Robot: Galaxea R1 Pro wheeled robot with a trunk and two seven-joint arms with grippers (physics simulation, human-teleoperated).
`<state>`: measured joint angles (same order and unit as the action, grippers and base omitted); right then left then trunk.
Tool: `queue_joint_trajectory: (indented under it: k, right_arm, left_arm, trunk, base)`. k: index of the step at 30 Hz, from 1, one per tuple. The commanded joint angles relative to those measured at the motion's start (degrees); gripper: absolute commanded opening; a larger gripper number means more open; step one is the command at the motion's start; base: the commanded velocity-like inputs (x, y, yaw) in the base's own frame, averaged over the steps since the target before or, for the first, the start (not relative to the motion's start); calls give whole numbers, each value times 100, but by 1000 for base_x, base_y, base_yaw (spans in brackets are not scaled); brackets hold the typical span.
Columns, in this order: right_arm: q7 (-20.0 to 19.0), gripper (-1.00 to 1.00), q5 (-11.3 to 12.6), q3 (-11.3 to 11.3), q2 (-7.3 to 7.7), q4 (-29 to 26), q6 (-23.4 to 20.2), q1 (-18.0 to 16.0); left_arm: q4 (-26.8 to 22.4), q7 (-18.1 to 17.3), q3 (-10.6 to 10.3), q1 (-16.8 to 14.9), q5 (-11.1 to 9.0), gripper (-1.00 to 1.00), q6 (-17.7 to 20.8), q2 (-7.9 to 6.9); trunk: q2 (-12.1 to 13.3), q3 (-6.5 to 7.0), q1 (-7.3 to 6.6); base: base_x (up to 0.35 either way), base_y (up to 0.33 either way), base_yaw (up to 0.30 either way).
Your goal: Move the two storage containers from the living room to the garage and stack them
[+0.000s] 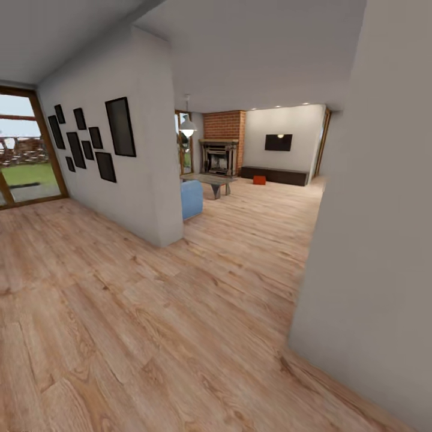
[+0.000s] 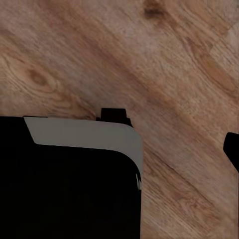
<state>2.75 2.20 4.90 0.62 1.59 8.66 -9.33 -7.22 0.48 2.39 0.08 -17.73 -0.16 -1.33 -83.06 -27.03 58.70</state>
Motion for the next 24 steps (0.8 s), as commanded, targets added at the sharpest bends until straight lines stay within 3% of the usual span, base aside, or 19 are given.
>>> queue_joint_trajectory:
  k: [1, 6, 24]
  right_arm:
    - [15, 100, 27, 47, -1, 17, 30, -7]
    - [-4, 100, 54, 40, 23, 17, 30, -7]
    - [-66, 100, -46, 108, -3, 17, 0, -7]
  left_arm:
    - [-7, 5, 21, 1, -12, 100, -2, 2]
    - [-6, 5, 22, 1, -18, 100, 17, 2]
    - [1, 1, 9, 1, -20, 100, 71, 10]
  trunk:
    - [-2, -5, 3]
    - [-2, -5, 3]
    - [-2, -5, 3]
  base:
    - [328, 0, 286]
    - [328, 0, 168]
    - [328, 0, 7]
